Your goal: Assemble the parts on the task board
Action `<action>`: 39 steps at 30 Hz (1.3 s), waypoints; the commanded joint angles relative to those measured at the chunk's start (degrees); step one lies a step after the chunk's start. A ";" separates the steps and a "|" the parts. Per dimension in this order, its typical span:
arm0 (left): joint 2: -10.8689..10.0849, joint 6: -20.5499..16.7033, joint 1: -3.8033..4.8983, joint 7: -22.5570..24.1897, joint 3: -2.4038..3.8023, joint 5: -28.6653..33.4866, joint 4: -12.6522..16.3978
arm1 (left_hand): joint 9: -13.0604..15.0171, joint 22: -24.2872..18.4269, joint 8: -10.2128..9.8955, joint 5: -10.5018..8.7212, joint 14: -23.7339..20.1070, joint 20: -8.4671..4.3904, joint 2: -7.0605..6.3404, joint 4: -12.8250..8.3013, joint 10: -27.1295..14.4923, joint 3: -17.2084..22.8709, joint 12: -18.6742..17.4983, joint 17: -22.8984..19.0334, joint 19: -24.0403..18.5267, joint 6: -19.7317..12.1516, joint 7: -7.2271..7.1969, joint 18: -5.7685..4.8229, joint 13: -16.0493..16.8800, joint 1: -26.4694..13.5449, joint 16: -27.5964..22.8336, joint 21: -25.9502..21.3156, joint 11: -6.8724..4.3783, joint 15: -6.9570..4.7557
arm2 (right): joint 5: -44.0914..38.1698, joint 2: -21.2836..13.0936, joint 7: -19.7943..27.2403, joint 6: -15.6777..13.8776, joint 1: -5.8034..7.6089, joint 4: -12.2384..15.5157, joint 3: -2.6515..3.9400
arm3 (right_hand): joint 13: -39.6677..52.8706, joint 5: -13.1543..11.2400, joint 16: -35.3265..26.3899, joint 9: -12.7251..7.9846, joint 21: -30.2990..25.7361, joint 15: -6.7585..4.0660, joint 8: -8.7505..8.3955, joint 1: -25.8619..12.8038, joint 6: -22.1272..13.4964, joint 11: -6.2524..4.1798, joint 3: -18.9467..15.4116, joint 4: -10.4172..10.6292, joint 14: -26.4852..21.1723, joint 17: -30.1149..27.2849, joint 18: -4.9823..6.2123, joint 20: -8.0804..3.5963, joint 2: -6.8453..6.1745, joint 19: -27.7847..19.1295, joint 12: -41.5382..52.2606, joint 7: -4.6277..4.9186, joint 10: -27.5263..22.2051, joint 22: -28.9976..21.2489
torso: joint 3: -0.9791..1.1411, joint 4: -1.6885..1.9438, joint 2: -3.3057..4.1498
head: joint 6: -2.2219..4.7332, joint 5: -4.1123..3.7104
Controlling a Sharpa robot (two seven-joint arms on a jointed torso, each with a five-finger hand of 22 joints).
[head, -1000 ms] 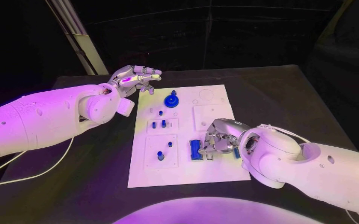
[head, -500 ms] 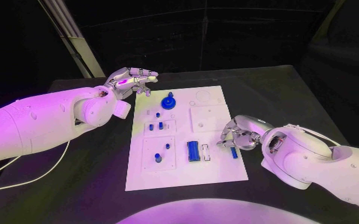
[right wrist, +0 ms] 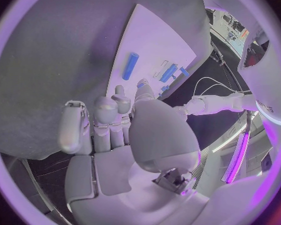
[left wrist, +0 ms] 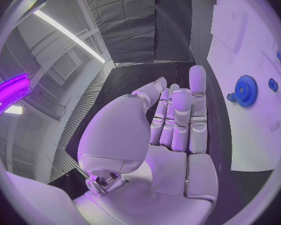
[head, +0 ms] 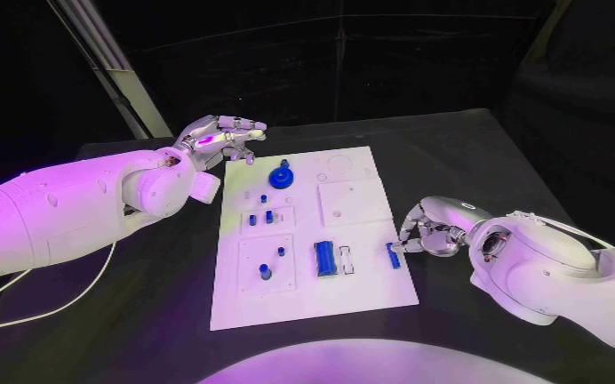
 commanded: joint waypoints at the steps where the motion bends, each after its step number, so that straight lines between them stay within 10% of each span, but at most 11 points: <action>1: -0.01 0.57 0.03 0.31 0.01 0.19 -0.04 | -0.06 -0.07 0.26 0.31 -0.48 0.02 0.16 -0.09 -0.27 0.38 0.16 -0.06 -0.38 -0.33 0.07 0.80 -0.09 0.36 -0.17 -0.19 0.27 -0.07 | -3.95 -0.03 -0.91 2.22 0.04 0.17 0.00 | 0.10 0.34 0.14 0.07 0.22 -0.21 0.13 -0.43 0.61 -0.19 -0.08 0.57 0.30 -0.08 -0.79 -0.09 -0.22 0.29 0.31 -0.10 0.21 0.09 | 0.00 -0.08 -0.04 | 0.03 -0.01; 39: -0.18 0.77 -0.10 0.26 -0.03 0.19 -0.03 | -0.06 -0.07 0.26 0.31 -0.48 0.02 0.16 -0.09 -0.27 0.38 0.16 -0.06 -0.38 -0.33 0.07 0.80 -0.09 0.36 -0.17 -0.19 0.27 -0.07 | -13.75 6.69 -1.28 14.03 -0.09 -4.12 -0.08 | -0.31 1.10 -0.92 1.41 -0.16 -0.51 0.22 5.67 1.37 -0.52 0.40 -1.63 -0.02 -1.49 -0.71 -0.44 -0.34 -0.08 -0.96 -0.36 -0.36 -0.36 | -0.08 0.01 0.02 | -0.28 0.14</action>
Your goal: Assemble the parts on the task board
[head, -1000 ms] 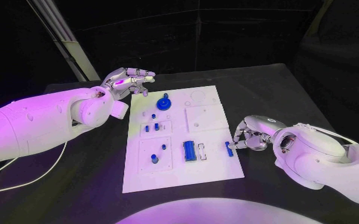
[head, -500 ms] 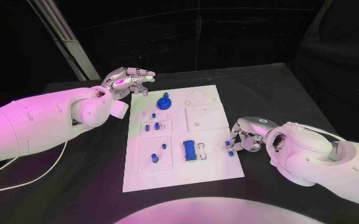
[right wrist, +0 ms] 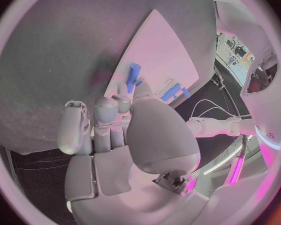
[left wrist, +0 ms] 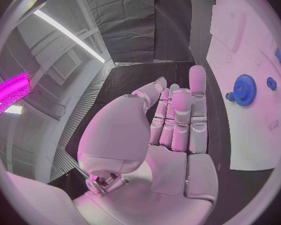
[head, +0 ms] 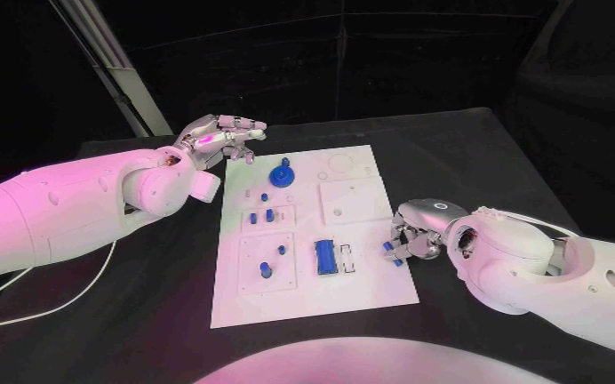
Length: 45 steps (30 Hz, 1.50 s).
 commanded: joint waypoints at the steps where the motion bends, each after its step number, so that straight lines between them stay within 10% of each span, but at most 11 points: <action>1: -0.06 0.69 0.06 0.25 0.04 0.19 0.07 | -0.06 -0.08 0.26 0.31 -0.48 0.02 0.16 -0.09 -0.27 0.38 0.16 -0.07 -0.38 -0.33 0.07 0.80 -0.09 0.36 -0.17 -0.19 0.27 -0.07 | -4.13 0.49 -0.27 4.30 -0.14 -0.37 -0.17 | -0.14 0.12 -0.31 -0.08 -0.19 -0.29 -0.52 0.95 -0.28 -0.09 0.17 -0.59 -0.25 -0.18 -0.70 -0.23 0.12 -0.30 -0.37 0.16 -0.38 -0.15 | -0.01 -0.01 0.00 | -0.01 0.00; 16: -0.34 0.64 0.06 0.18 0.04 0.19 0.22 | -0.06 -0.08 0.26 0.31 -0.48 0.02 0.16 -0.09 -0.27 0.38 0.16 -0.07 -0.38 -0.33 0.07 0.80 -0.09 0.36 -0.17 -0.19 0.27 -0.07 | -7.07 1.48 -0.47 6.04 -0.40 -0.21 -0.19 | -0.85 2.15 -0.90 -0.44 -0.39 -0.20 -2.25 4.66 -1.00 0.07 2.50 -2.23 -0.36 -0.83 -0.66 -0.19 1.71 -0.43 -1.66 0.51 -1.00 -0.33 | 0.02 -0.03 -0.01 | -0.12 0.21; 25: -0.42 0.63 0.06 0.18 0.04 0.19 0.27 | -0.06 -0.08 0.26 0.31 -0.48 0.02 0.16 -0.09 -0.27 0.38 0.16 -0.07 -0.38 -0.33 0.07 0.80 -0.09 0.36 -0.17 -0.19 0.27 -0.07 | -3.86 1.56 -0.51 3.54 -0.42 0.11 -0.19 | -1.27 3.04 -0.84 -1.78 -0.33 -0.14 -5.19 10.23 -0.63 0.18 9.65 -3.60 -0.33 -0.51 -0.71 -0.21 3.05 -0.30 -2.69 0.86 -1.60 -0.12 | 0.03 0.01 0.00 | -0.17 0.23; 37: -0.43 0.67 0.03 0.18 0.03 0.19 0.23 | -0.06 -0.08 0.26 0.31 -0.48 0.02 0.16 -0.09 -0.27 0.38 0.16 -0.07 -0.38 -0.33 0.07 0.80 -0.09 0.36 -0.17 -0.19 0.27 -0.07 | 2.45 1.10 -0.16 -5.34 -0.42 1.98 -0.16 | -0.31 4.03 0.02 -4.11 0.25 -0.08 -9.20 4.99 1.97 0.32 21.18 2.22 -0.04 0.75 -0.89 0.03 -3.38 0.32 -1.62 0.77 -0.24 1.03 | 0.00 0.01 -0.02 | -0.23 0.33; 45: -0.45 0.67 0.01 0.17 0.03 0.19 0.25 | -0.06 -0.08 0.26 0.31 -0.48 0.02 0.16 -0.09 -0.27 0.38 0.16 -0.07 -0.38 -0.33 0.07 0.80 -0.09 0.36 -0.17 -0.19 0.27 -0.07 | 4.00 1.12 0.24 -9.23 -0.42 2.93 -0.15 | 0.40 5.06 0.38 -4.17 0.75 -0.19 -9.60 2.90 3.50 0.05 24.59 2.54 0.07 1.27 -1.09 -0.13 -4.99 0.86 -0.81 0.58 0.50 2.04 | -0.01 -0.01 0.02 | -0.42 0.43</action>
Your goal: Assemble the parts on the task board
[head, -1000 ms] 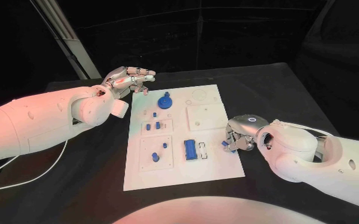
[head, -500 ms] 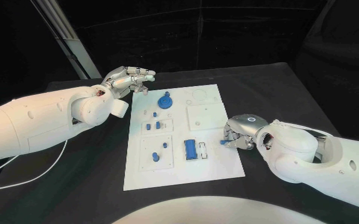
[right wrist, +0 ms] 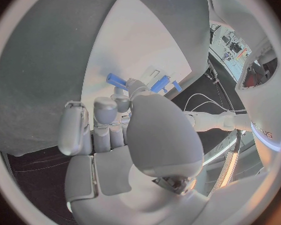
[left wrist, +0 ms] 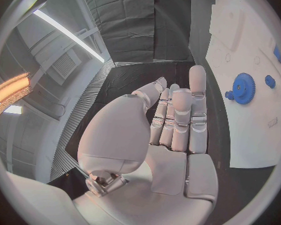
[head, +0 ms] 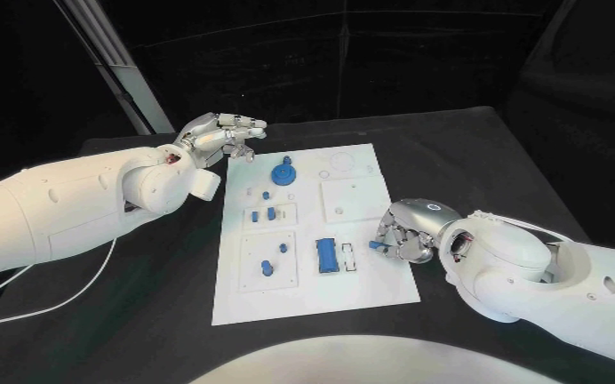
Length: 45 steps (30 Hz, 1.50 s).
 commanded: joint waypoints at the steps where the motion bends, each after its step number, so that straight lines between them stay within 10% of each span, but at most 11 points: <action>1: -0.04 0.64 0.06 0.21 0.04 0.19 0.13 | -0.06 -0.08 0.26 0.31 -0.48 0.02 0.16 -0.09 -0.27 0.38 0.16 -0.07 -0.38 -0.33 0.07 0.80 -0.09 0.36 -0.18 -0.19 0.27 -0.07 | 2.94 0.09 0.28 -4.38 0.06 0.39 0.01 | 0.19 0.41 0.31 0.04 0.42 -0.12 -0.49 -0.87 0.65 -0.19 0.91 0.00 0.41 0.22 -1.11 -0.16 -0.45 0.52 0.40 -0.05 0.58 0.24 | -0.04 0.01 0.03 | -0.14 0.02; 12: -0.05 0.65 0.06 0.19 0.04 0.19 0.18 | -0.06 -0.08 0.26 0.31 -0.48 0.02 0.16 -0.09 -0.27 0.38 0.16 -0.07 -0.38 -0.33 0.07 0.80 -0.09 0.36 -0.18 -0.19 0.27 -0.07 | 9.82 1.45 -0.11 -7.49 0.06 0.14 0.01 | 0.84 3.22 0.88 0.27 0.72 -0.25 -0.77 -4.04 1.86 -0.34 2.56 -0.07 0.57 1.00 -1.22 -0.28 -1.98 0.80 1.07 -0.31 1.29 0.80 | -0.06 0.06 0.02 | -0.40 0.12; 20: 0.02 0.71 0.06 0.07 0.04 0.19 0.25 | -0.06 -0.08 0.26 0.31 -0.48 0.02 0.16 -0.09 -0.27 0.38 0.16 -0.07 -0.38 -0.33 0.07 0.80 -0.09 0.36 -0.18 -0.19 0.27 -0.07 | 15.50 3.08 -1.27 -4.64 0.07 -1.20 0.00 | 1.29 6.60 1.14 0.97 0.81 -0.51 -0.36 -8.14 3.43 -0.72 1.54 0.03 0.60 1.30 -1.23 -0.47 -1.92 0.84 1.48 -0.86 1.85 0.97 | -0.11 0.07 0.04 | -0.58 0.22; 45: 0.03 0.78 0.07 -0.16 0.04 0.18 0.37 | -0.06 -0.08 0.26 0.31 -0.48 0.02 0.16 -0.09 -0.27 0.38 0.16 -0.07 -0.38 -0.33 0.07 0.80 -0.09 0.36 -0.18 -0.19 0.27 -0.07 | 16.86 6.59 -2.80 -4.28 0.07 -3.14 -0.01 | 1.70 7.10 1.31 2.04 1.04 -0.96 0.46 -9.48 4.89 -1.30 0.86 -0.38 0.63 1.56 -1.32 -0.86 -1.36 1.08 1.89 -1.63 2.49 1.44 | 0.04 -0.05 0.05 | -0.54 0.69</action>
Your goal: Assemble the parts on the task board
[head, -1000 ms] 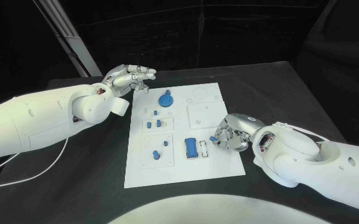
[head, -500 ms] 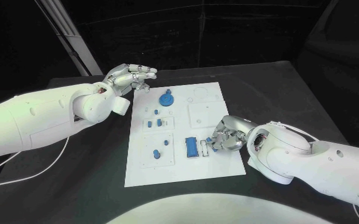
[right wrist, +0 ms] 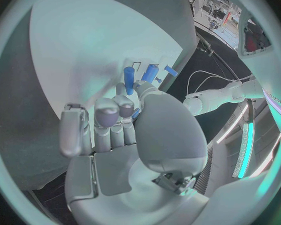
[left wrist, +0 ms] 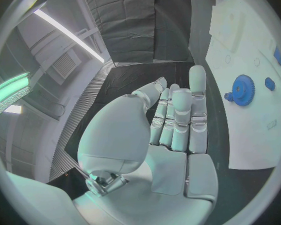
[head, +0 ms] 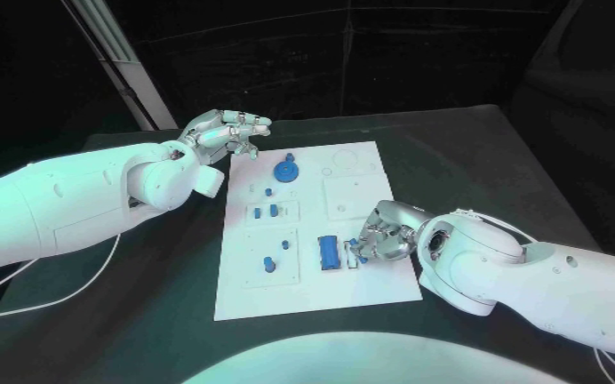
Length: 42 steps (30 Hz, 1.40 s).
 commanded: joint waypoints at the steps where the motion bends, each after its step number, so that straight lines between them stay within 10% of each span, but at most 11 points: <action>1: 0.03 0.69 0.08 0.05 0.04 0.18 0.09 | -0.06 -0.09 0.26 0.31 -0.48 0.02 0.16 -0.09 -0.27 0.38 0.16 -0.07 -0.38 -0.33 0.07 0.80 -0.09 0.36 -0.17 -0.19 0.27 -0.07 | 0.29 0.26 -0.23 -0.10 0.05 0.15 0.00 | 0.10 0.29 0.35 0.09 0.16 -0.34 0.25 -0.45 0.47 0.01 -0.38 0.05 0.01 0.05 -0.42 -0.05 -0.02 0.27 0.15 0.08 0.38 0.04 | 0.02 -0.04 0.04 | -0.02 0.02; 42: -0.17 0.93 0.12 -0.29 0.05 -0.74 0.38 | -0.08 -0.18 0.34 0.29 -0.70 0.02 0.05 -0.36 -0.40 0.60 0.22 -0.72 -0.35 -0.44 0.13 0.78 -0.12 0.28 -0.39 -0.33 0.33 -0.04 | -2.21 1.94 -0.51 3.03 0.05 -0.82 0.01 | 1.78 0.12 0.07 2.81 0.19 -0.62 1.16 -7.60 1.00 -0.29 -5.61 0.64 -0.08 -0.32 -0.47 -0.41 0.99 0.32 1.40 -0.33 1.42 0.25 | 0.01 -0.01 0.05 | -0.15 0.29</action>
